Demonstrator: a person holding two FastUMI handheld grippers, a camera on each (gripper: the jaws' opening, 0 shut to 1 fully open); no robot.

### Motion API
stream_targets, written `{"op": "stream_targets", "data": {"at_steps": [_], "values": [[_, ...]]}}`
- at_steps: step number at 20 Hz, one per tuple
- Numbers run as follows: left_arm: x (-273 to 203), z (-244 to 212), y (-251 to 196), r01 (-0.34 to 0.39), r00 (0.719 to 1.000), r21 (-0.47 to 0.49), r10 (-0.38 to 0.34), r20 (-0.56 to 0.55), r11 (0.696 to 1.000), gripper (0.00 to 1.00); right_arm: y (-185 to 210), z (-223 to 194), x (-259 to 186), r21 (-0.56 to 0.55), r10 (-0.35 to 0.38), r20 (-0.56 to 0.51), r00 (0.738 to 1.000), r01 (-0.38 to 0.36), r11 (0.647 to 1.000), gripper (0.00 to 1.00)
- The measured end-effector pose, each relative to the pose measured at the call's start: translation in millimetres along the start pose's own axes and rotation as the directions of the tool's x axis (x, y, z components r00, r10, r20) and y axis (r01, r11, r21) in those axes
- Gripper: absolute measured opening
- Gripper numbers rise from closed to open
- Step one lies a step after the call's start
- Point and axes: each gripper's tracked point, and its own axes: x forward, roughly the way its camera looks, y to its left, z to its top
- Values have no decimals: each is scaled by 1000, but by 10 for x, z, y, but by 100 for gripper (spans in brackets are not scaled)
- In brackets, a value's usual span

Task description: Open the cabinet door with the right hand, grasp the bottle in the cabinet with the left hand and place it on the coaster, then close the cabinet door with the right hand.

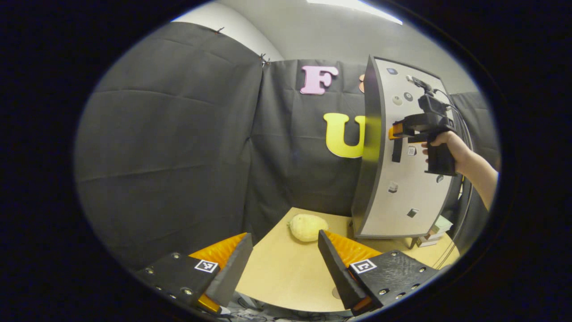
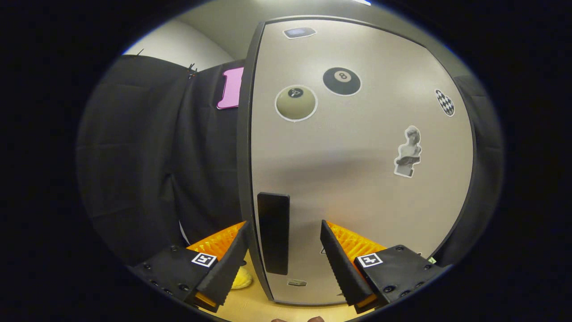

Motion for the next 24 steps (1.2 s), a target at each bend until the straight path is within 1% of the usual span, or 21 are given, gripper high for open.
{"op": "stream_targets", "data": {"at_steps": [1, 2, 4, 5, 6, 7, 8, 9, 10, 11, 12, 13, 15, 17, 18, 20, 21, 22, 23, 24], "values": [[23, 3, 12, 0, 1000, -1, 0, 0, 1000, 89, 10, -12, 35, 1, -9, -3, 1000, 9, 1000, 98], [38, 1, 13, 1, 1000, -3, -1, 0, 1000, 91, 2, -23, 53, 5, -27, -6, 1000, 27, 1000, 94], [42, -5, 31, 8, 1000, -9, -8, 0, 1000, 91, 37, -81, 94, 15, -34, -29, 999, 34, 999, 65], [39, -8, 45, 10, 1000, -10, -10, 0, 1000, 91, 57, -101, 92, 22, -35, -45, 998, 36, 999, 58], [27, -18, 48, 10, 1000, -9, -10, 0, 1000, 91, 98, -152, 107, 27, -20, -66, 998, 22, 999, 56], [18, -15, 53, 8, 1000, -10, -8, 0, 1000, 91, 93, -152, 86, 25, -31, -69, 997, 33, 999, 48], [10, -29, 50, 6, 1000, -21, -6, -4, 1000, 89, 86, -150, 95, 19, -33, -73, 997, 34, 999, 37], [1, -32, 52, 10, 1000, -42, -10, -8, 999, 89, 80, -151, 101, 17, -35, -69, 997, 37, 999, 34], [-24, -36, 52, 14, 1000, -66, -15, -9, 998, 94, 84, -152, 113, 18, -36, -66, 997, 37, 999, 37], [-37, -51, 59, 12, 1000, -85, -13, -11, 996, 93, 82, -154, 95, 13, -32, -65, 997, 33, 999, 31], [-54, -88, 65, 5, 1000, -99, -7, -16, 995, 92, 89, -140, 90, 11, -24, -57, 998, 25, 1000, 29], [-74, -107, 87, -3, 1000, -107, 1, -19, 994, 91, 88, -162, 73, 15, -7, -66, 998, 8, 1000, 25], [-108, -129, 123, -16, 1000, -109, 14, -21, 994, 91, 104, -159, 63, 34, 35, -64, 997, -33, 999, 15], [-125, -179, 143, -31, 999, -96, 28, -30, 995, 91, 122, -158, 6, 23, 62, -55, 997, -60, 998, 14], [-133, -202, 156, -40, 999, -79, 38, -36, 996, 89, 142, -148, -40, 5, 72, -53, 996, -72, 997, 10], [-174, -214, 134, -50, 998, -59, 47, -42, 997, 89, 181, -157, -164, 4, 103, -43, 994, -103, 995, 10], [-203, -221, 85, -47, 998, -57, 45, -42, 997, 91, 189, -161, -230, 10, 125, -41, 991, -125, 992, 10], [-239, -206, 38, -41, 998, -55, 39, -42, 998, 91, 203, -155, -304, 11, 145, -37, 989, -145, 989, 10], [-305, -202, -22, -36, 999, -49, 34, -39, 998, 91, 216, -156, -386, 1, 163, -34, 986, -163, 987, 7], [-325, -207, -54, -30, 999, -38, 29, -35, 999, 91, 222, -154, -457, -13, 179, -34, 983, -180, 984, 9]]}}
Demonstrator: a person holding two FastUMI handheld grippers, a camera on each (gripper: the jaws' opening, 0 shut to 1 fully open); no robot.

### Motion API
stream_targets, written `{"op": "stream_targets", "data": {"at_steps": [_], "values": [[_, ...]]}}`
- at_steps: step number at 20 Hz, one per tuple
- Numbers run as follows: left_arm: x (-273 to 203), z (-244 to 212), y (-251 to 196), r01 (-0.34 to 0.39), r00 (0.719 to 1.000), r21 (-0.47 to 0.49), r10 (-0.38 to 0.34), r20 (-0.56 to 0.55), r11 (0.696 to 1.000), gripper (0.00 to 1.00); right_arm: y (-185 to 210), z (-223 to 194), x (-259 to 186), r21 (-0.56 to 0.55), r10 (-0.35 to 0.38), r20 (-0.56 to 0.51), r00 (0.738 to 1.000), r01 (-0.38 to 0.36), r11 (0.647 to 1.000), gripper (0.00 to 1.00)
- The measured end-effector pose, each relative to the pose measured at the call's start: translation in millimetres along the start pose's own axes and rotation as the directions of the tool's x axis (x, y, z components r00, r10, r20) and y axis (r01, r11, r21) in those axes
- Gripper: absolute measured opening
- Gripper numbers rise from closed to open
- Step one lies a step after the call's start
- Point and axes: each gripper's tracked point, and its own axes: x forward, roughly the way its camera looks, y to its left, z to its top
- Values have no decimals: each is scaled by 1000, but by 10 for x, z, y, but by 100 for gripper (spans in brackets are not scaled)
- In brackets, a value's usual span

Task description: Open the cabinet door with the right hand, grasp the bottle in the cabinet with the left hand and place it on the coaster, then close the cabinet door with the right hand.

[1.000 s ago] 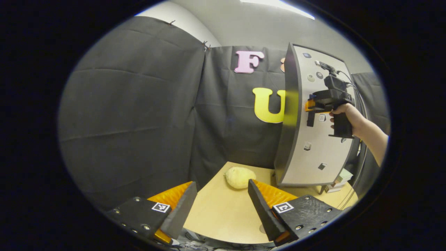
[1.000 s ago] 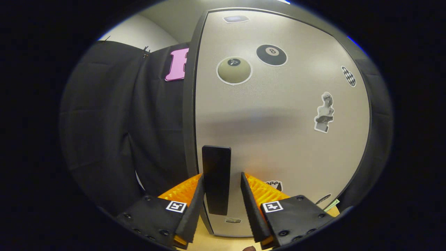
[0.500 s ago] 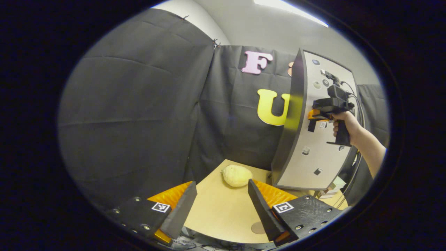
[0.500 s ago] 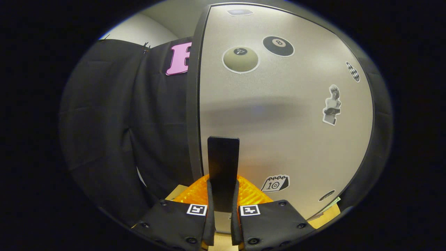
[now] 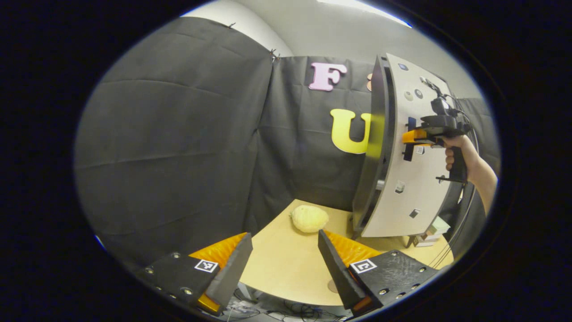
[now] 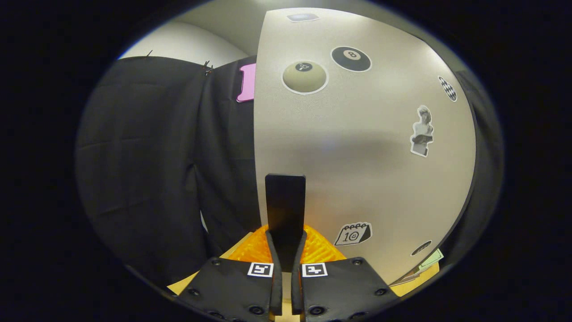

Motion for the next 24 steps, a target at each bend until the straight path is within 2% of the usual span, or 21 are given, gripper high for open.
{"op": "stream_targets", "data": {"at_steps": [4, 7, 8, 10, 12, 13, 17, 18, 24], "values": [[45, 38, -340, 37, 999, 38, -37, 4, 999, 89, 31, -26, -274, 3, 59, 12, 998, -59, 998, 7], [-89, -6, -562, 70, 997, 50, -70, 14, 996, 89, -15, -45, -430, -11, 89, 27, 996, -88, 996, 10], [-114, -24, -637, 82, 996, 53, -83, 14, 995, 89, -29, -58, -457, -8, 96, 23, 995, -96, 995, 7], [-128, 17, -763, 103, 994, 61, -104, 19, 993, 89, -56, -71, -504, -4, 107, 25, 994, -107, 994, 10], [-123, 63, -855, 117, 993, 66, -119, 26, 991, 89, -89, -91, -550, -1, 105, 37, 994, -105, 994, 7], [-119, 59, -904, 123, 992, 59, -125, 21, 991, 89, -110, -95, -579, -6, 106, 41, 994, -106, 994, 10], [-112, 127, -1118, 165, 986, 23, -166, 32, 986, 93, -197, -131, -687, 3, 111, 52, 992, -111, 994, 10], [-101, 121, -1169, 174, 984, 27, -175, 33, 984, 89, -226, -134, -714, 2, 106, 58, 993, -107, 994, 10], [56, 111, -1532, 259, 966, 61, -260, 9, 964, 89, -391, -175, -848, 40, 90, 65, 994, -93, 995, 9]]}}
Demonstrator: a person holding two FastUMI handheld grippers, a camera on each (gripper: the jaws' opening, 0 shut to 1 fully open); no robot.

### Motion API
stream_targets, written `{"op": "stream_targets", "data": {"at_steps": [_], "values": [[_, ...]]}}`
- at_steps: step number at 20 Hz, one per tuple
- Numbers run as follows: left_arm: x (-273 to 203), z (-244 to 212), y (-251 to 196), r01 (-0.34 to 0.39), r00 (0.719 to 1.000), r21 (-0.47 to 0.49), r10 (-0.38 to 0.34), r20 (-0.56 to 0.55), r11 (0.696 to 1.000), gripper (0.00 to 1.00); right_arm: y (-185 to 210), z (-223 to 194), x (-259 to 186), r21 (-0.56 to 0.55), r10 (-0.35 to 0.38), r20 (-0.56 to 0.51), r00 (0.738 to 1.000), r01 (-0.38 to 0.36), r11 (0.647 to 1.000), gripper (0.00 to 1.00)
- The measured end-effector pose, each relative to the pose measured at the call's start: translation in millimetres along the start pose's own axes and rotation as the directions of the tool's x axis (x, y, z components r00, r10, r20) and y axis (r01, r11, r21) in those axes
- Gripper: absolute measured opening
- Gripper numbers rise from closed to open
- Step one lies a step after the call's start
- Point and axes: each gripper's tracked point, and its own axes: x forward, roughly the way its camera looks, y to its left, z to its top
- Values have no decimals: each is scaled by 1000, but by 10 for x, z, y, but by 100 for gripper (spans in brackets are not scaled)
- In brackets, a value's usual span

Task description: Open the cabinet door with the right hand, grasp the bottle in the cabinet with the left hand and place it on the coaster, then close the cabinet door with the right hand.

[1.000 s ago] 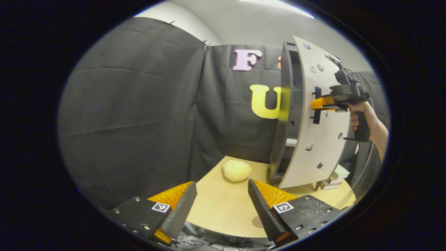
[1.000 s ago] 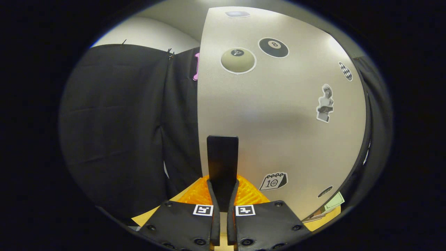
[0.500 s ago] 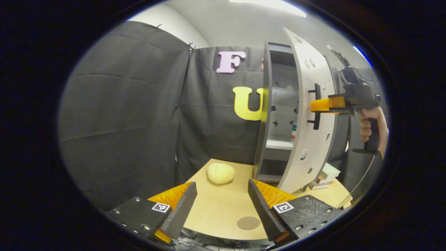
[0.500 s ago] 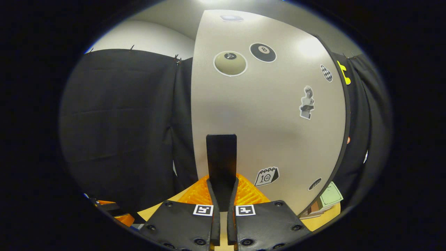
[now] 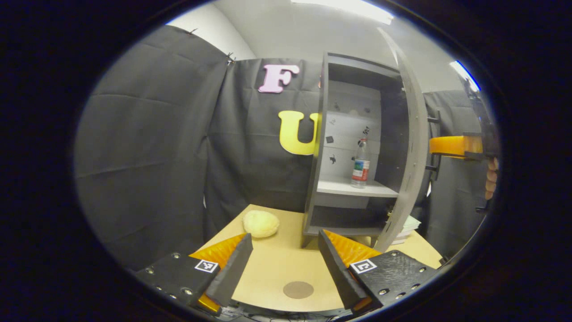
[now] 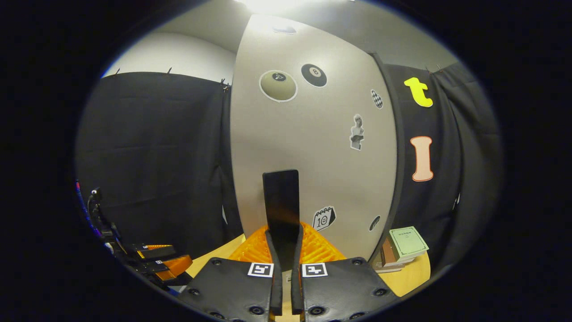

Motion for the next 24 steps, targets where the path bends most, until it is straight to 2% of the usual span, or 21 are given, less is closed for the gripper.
{"op": "stream_targets", "data": {"at_steps": [2, 6, 12, 18, 19, 20, 22, 23, 24], "values": [[95, 55, -144, 32, 999, 14, -33, 4, 999, 89, -53, -14, -39, 11, -25, 5, 1000, 25, 1000, 6], [139, 4, -457, 98, 995, 40, -97, -6, 994, 89, -160, -1, -175, 25, -108, 19, 994, 107, 994, 8], [185, -61, -680, 144, 989, 35, -144, -16, 989, 89, -424, -43, -377, 84, -238, -4, 971, 237, 968, 8], [211, -103, -928, 201, 980, 65, -199, -25, 977, 89, -835, -46, -573, 65, -401, 0, 916, 400, 914, 7], [216, -115, -967, 208, 978, 70, -206, -29, 976, 89, -843, -60, -595, 81, -410, 2, 912, 409, 909, 3], [216, -125, -1005, 217, 976, 70, -215, -33, 974, 89, -784, -58, -584, 110, -392, 8, 920, 389, 915, 7], [202, -161, -1067, 232, 972, 70, -229, -47, 970, 89, -665, -47, -513, 175, -349, 20, 937, 340, 924, 4], [212, -168, -1096, 238, 971, 73, -234, -52, 969, 89, -647, -43, -501, 194, -343, 26, 939, 332, 923, 7], [230, -163, -1117, 242, 970, 75, -238, -55, 967, 89, -660, -38, -509, 203, -355, 26, 934, 343, 917, 5]]}}
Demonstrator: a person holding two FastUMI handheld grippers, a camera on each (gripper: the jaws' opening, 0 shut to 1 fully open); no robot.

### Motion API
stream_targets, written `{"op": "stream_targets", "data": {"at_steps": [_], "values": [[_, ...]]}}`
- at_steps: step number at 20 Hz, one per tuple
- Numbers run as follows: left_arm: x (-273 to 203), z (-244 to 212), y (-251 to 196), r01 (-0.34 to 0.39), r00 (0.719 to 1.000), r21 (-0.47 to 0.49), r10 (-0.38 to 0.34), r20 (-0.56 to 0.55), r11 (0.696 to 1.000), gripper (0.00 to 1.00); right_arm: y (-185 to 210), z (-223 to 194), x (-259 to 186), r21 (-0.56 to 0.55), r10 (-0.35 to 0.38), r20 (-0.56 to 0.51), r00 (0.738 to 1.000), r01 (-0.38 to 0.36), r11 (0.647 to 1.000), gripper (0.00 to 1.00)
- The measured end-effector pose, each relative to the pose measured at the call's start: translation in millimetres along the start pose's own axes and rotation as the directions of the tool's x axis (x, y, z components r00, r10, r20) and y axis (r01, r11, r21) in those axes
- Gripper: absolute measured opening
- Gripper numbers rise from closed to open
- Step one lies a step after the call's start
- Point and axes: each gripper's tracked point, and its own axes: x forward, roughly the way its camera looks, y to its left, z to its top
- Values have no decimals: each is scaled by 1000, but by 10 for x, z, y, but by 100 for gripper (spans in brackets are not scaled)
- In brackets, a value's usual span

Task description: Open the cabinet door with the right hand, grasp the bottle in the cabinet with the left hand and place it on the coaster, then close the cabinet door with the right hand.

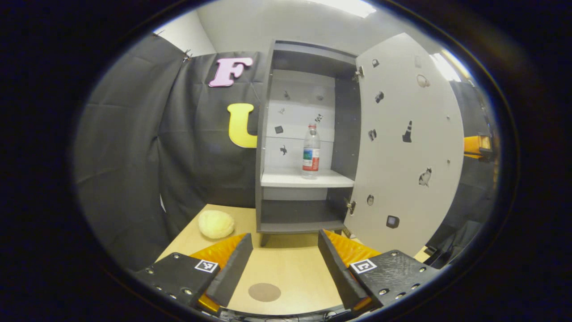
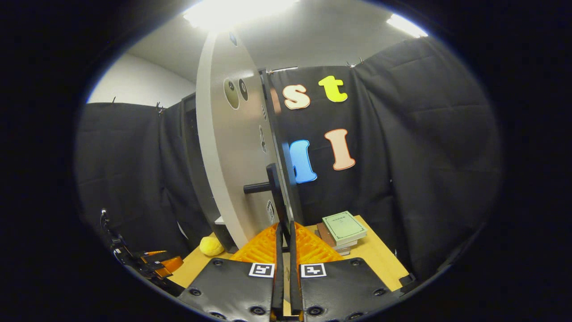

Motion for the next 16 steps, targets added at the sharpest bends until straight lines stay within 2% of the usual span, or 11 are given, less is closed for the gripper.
{"op": "stream_targets", "data": {"at_steps": [2, 4, 7, 8, 9, 10, 11, 12, 14, 15, 16], "values": [[38, -5, -33, 13, 1000, -6, -14, -11, 1000, 89, -19, -17, -34, 19, -12, -14, 1000, 13, 1000, 7], [134, 6, -60, 31, 999, -19, -31, -17, 999, 89, 51, -47, -108, 56, 10, -27, 1000, -9, 998, 10], [371, 100, -53, 47, 999, -18, -47, -9, 999, 89, -89, -34, -147, 71, -39, -17, 999, 40, 997, 16], [470, 131, -52, 50, 999, -18, -50, -11, 999, 89, -109, -28, -155, 108, -42, -15, 999, 43, 993, 13], [577, 157, -61, 60, 998, -27, -61, -13, 998, 90, -130, -8, -165, 151, -75, -10, 997, 76, 986, 27], [668, 223, -90, 76, 997, -31, -76, -7, 997, 91, -177, 24, -172, 196, -113, 0, 994, 111, 974, 27], [731, 330, -83, 77, 997, -28, -76, 9, 997, 92, -192, 54, -175, 234, -144, 14, 989, 137, 963, 31], [792, 442, -45, 74, 997, -20, -74, 30, 997, 89, -232, 100, -160, 260, -175, 33, 984, 161, 952, 31], [950, 674, 1, 61, 996, 15, -62, 68, 998, 91, -388, 181, -76, 291, -243, 63, 968, 215, 932, 45], [1014, 766, 9, 52, 995, 34, -54, 83, 998, 88, -476, 212, -32, 288, -273, 76, 959, 241, 927, 49], [1071, 887, 21, 36, 993, 50, -41, 110, 998, 91, -543, 239, 19, 278, -293, 89, 952, 259, 925, 53]]}}
